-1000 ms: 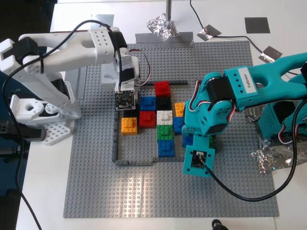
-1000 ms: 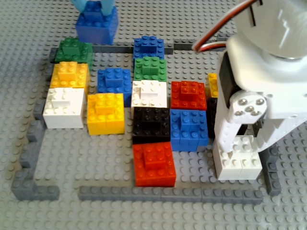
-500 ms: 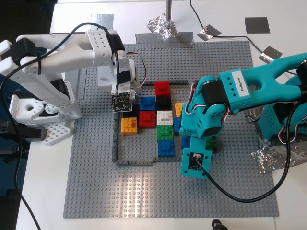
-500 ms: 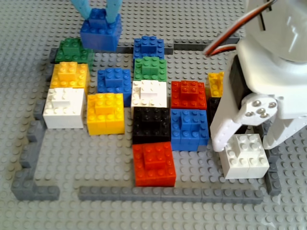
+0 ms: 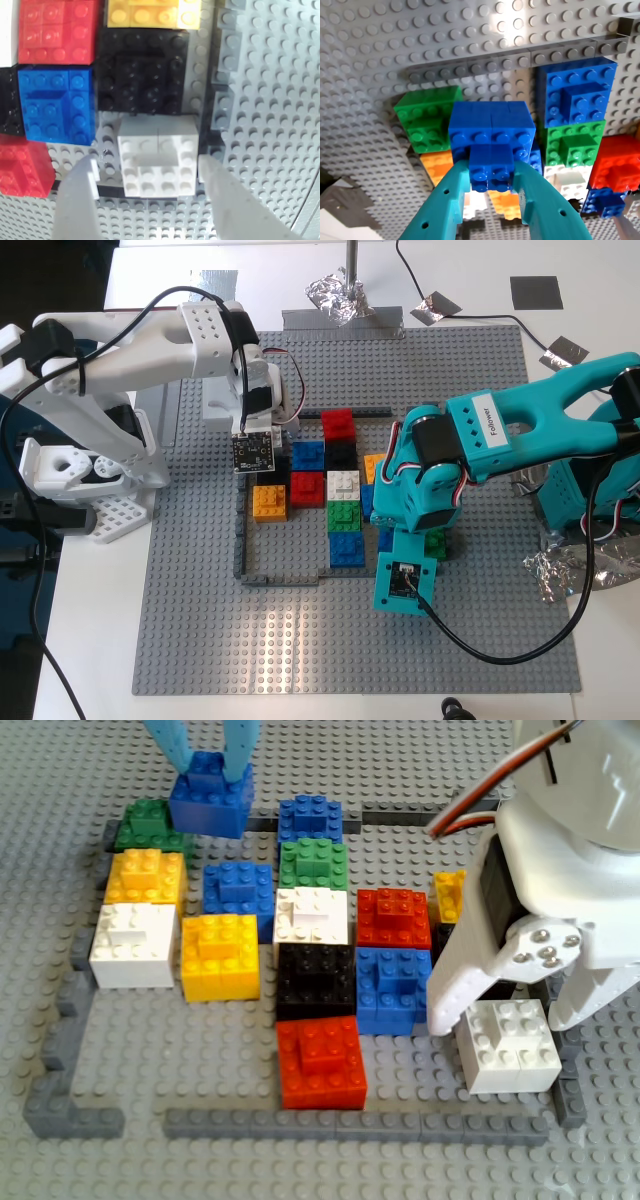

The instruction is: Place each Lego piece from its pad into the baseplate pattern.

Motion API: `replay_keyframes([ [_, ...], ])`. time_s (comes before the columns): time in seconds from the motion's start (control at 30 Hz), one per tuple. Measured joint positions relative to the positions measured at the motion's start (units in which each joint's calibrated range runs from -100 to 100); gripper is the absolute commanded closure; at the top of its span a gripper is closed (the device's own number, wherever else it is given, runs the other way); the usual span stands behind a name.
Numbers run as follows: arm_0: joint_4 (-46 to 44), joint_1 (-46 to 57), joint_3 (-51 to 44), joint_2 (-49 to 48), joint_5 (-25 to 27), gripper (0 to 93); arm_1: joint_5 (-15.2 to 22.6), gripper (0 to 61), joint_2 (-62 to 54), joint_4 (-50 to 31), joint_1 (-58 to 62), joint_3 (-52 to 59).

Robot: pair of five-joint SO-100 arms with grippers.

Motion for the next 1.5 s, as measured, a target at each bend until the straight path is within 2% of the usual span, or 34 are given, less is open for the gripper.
replay_keyframes([
  [0.3,-1.7,0.0,0.0,0.3,0.0,89.3,0.5,34.9,-3.7,7.5,-0.4,-3.4],
  [0.37,-1.7,0.0,0.0,0.3,0.0,89.3,1.4,38.4,-5.4,10.9,-0.4,-7.4],
  [0.43,-1.7,0.0,0.0,0.3,0.0,89.3,2.1,45.5,-6.6,12.8,-0.5,-9.7],
  [0.47,-1.7,0.0,0.0,0.3,0.0,89.3,2.7,51.2,-7.1,14.0,-1.1,-11.3],
  [0.73,-2.2,-1.6,0.0,0.3,0.0,89.3,8.3,61.2,-8.5,24.1,-9.9,-26.6],
  [0.8,-2.7,-1.8,0.0,0.4,0.2,89.3,9.6,61.2,-8.5,26.9,-14.0,-28.9],
  [1.0,-3.7,-1.8,0.1,2.6,1.3,89.3,9.9,61.2,-8.5,29.0,-23.0,-30.3],
  [1.17,-4.1,-1.6,0.1,2.9,2.8,89.3,12.0,61.2,-6.5,30.5,-32.5,-33.7],
  [1.5,-4.8,-0.6,1.1,3.0,4.2,89.2,13.6,61.2,-5.6,30.6,-38.7,-37.7],
])
